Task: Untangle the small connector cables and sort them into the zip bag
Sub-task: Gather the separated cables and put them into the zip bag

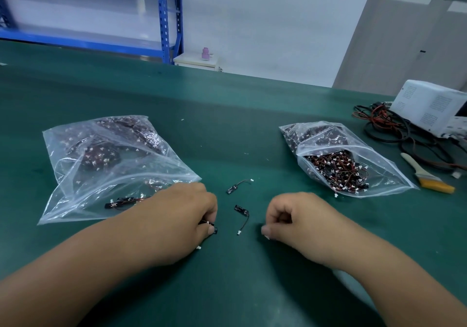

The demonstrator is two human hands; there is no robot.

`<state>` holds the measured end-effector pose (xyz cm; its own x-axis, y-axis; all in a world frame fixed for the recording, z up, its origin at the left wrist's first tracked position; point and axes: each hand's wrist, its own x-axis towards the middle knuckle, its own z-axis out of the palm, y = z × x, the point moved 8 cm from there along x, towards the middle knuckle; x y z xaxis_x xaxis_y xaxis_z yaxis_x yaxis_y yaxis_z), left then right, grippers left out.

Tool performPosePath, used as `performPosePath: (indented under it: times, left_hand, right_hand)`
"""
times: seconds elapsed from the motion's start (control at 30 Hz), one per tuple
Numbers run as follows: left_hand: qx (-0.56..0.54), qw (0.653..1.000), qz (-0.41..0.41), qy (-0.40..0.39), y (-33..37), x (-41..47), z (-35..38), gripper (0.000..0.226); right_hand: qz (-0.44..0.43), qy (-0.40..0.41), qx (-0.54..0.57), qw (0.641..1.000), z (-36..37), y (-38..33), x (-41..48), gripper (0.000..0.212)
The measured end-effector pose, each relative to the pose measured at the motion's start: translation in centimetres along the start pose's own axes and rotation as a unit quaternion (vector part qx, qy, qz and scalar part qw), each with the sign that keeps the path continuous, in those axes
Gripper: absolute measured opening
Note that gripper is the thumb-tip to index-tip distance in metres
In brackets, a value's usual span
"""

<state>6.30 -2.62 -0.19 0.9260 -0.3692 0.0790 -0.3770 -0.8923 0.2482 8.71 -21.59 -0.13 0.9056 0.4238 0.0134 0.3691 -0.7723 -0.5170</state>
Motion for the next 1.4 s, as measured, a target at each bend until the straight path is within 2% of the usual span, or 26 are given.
performPosePath:
  times: [0.13,0.23,0.3,0.4,0.5,0.63,0.73,0.83,0.93,1.03,1.17,1.27,1.4]
  left_hand:
    - [-0.004,1.0,0.004,0.003,0.3,0.0,0.0,0.015]
    - [-0.002,1.0,0.006,0.002,0.4,0.1,0.2,0.016]
    - [-0.007,1.0,-0.003,0.0,0.3,0.1,0.3,0.017]
    - [0.001,1.0,-0.004,0.002,0.3,0.2,0.1,0.011]
    - [0.008,1.0,0.001,0.001,0.5,0.3,-0.1,0.008]
    - [-0.01,1.0,-0.002,0.01,0.9,0.2,-0.4,0.012]
    - [-0.024,0.999,0.004,0.022,1.3,0.0,-0.6,0.013]
    - [-0.04,0.998,0.008,0.042,1.7,-0.1,-1.0,0.011]
    - [-0.068,0.996,0.021,0.057,2.3,0.0,-1.4,0.008]
    - [-0.092,0.993,0.04,0.058,2.8,0.0,-1.6,0.012]
    - [-0.101,0.992,0.049,0.058,2.9,0.0,-1.6,0.016]
    - [-0.1,0.992,0.053,0.057,2.8,0.0,-1.9,0.015]
    - [-0.06,0.996,0.054,0.046,2.5,0.1,-1.6,0.012]
  right_hand:
    - [-0.003,0.189,0.155,0.97,-2.1,0.3,0.6,0.01]
    - [0.005,0.238,0.13,0.963,-2.4,0.9,0.4,0.01]
    - [-0.001,0.232,0.103,0.967,-2.3,0.9,0.2,0.01]
    - [-0.063,0.145,0.051,0.986,-0.6,-1.0,0.2,0.006]
    - [-0.1,0.042,-0.03,0.994,1.8,-2.3,0.0,0.033]
    - [-0.09,0.069,-0.159,0.981,1.8,-2.5,0.4,0.034]
    - [-0.055,0.114,-0.189,0.974,1.1,-2.1,0.5,0.033]
    - [-0.077,0.153,-0.122,0.978,0.5,-3.1,-0.2,0.034]
    - [-0.116,0.123,-0.015,0.985,1.2,-4.5,-0.6,0.041]
    - [-0.154,0.118,0.01,0.981,2.1,-5.6,-0.8,0.027]
    - [-0.193,0.122,0.031,0.973,2.0,-6.0,-0.8,0.019]
    - [-0.192,0.111,0.065,0.973,1.9,-5.6,-0.8,0.023]
    - [-0.144,0.106,0.073,0.981,1.4,-4.5,-0.4,0.027]
